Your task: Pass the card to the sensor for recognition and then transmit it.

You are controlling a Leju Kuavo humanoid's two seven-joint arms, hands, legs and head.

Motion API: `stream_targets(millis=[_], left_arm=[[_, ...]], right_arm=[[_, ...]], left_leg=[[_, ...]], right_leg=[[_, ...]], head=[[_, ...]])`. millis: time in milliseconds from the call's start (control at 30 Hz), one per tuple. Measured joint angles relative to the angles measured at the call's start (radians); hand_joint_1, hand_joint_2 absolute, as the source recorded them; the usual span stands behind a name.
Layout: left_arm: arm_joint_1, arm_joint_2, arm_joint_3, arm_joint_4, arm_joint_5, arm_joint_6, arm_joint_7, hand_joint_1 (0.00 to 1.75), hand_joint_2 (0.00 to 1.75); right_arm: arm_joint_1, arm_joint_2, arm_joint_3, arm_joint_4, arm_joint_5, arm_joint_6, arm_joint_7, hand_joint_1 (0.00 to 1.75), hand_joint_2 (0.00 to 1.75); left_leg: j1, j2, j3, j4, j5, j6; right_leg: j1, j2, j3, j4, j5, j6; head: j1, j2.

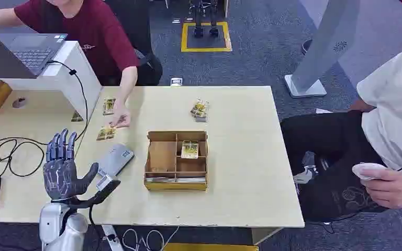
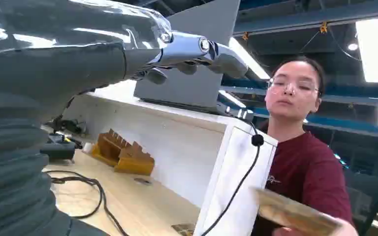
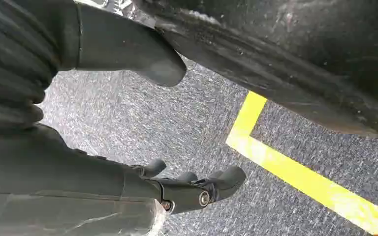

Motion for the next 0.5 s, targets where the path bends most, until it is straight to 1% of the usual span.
stream_targets(millis=[433, 467, 500], left_arm=[[-0.001, 0.000, 0.000, 0.000, -0.001, 0.000, 0.000, 0.00, 1.75], [-0.002, 0.000, 0.000, 0.001, 0.000, 0.000, 0.000, 1.75, 1.75], [-0.002, 0.000, 0.000, 0.001, 0.001, 0.000, 0.000, 1.75, 1.75]], right_arm=[[0.000, 0.000, 0.000, 0.000, -0.006, 0.000, 0.000, 0.00, 1.75], [0.000, 0.000, 0.001, 0.000, -0.006, 0.000, 0.000, 0.00, 1.75], [0.000, 0.000, 0.001, 0.000, -0.006, 0.000, 0.000, 0.00, 1.75]], left_leg=[[0.000, 0.000, 0.000, 0.000, 0.000, 0.000], [0.000, 0.000, 0.000, 0.000, 0.000, 0.000], [0.000, 0.000, 0.000, 0.000, 0.000, 0.000]], right_leg=[[0.000, 0.000, 0.000, 0.000, 0.000, 0.000], [0.000, 0.000, 0.000, 0.000, 0.000, 0.000], [0.000, 0.000, 0.000, 0.000, 0.000, 0.000]], head=[[0.000, 0.000], [0.000, 0.000], [0.000, 0.000]])
